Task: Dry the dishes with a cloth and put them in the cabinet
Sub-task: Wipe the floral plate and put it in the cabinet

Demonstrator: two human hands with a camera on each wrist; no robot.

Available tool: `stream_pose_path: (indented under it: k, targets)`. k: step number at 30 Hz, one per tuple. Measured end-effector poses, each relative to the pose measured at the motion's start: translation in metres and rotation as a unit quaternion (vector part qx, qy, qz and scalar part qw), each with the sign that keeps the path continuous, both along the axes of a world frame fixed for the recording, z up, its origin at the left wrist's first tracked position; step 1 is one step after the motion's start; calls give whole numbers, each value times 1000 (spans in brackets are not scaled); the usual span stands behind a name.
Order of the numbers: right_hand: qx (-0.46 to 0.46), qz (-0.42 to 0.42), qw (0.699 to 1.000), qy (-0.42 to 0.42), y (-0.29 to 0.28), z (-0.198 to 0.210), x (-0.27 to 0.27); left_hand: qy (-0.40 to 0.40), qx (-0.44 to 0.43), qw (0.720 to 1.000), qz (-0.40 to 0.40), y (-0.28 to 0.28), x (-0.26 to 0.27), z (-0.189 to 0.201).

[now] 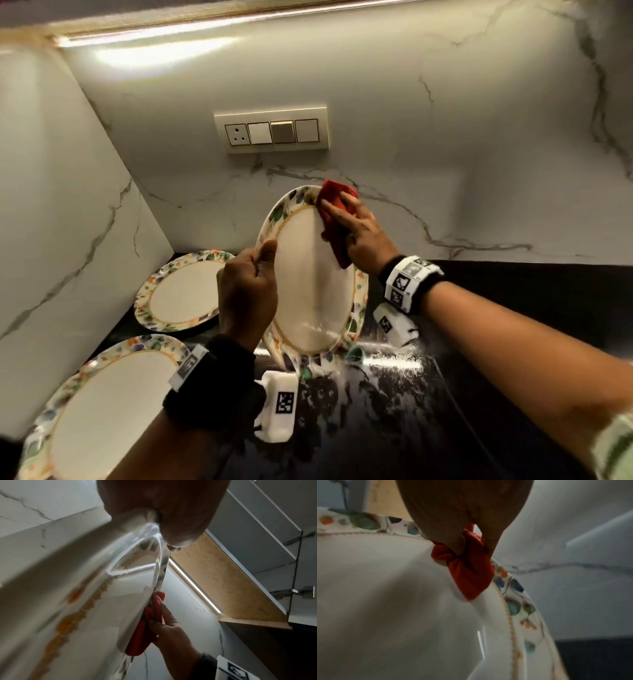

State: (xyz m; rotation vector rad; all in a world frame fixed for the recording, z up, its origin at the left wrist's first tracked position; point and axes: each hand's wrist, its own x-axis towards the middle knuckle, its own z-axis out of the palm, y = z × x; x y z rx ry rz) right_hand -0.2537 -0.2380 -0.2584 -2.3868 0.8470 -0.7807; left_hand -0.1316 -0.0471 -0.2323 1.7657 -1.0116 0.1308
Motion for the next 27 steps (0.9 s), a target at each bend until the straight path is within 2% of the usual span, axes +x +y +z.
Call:
stream_pose_path:
  k: [5,9,12,16,20,23,27]
  targets:
    - [121,-45,991,-46,30,-52,10,9,6,1000,20,-2,-15,-11]
    - [270,-97,952,-103,64,-86,8,-17,-5,1000,18,-6,-27,-16]
    - [355,-125,924,-63,88,-107,9,-49,-16,999,9,-7,-34,-20]
    - [390,-125,911,-43,102,-117,13,-71,-17,997,-12,-10,-43,-29]
    - [368,-87,926,-23,118,-109,8,-21,-22,1000,8,-14,-42,-34]
    - [276,-30,961,-9,134,-103,0,2,-25,999,40,-19,-39,-31]
    - [145,110,982,-54,149,-92,-17,49,-9,995,90,-21,-23,-23]
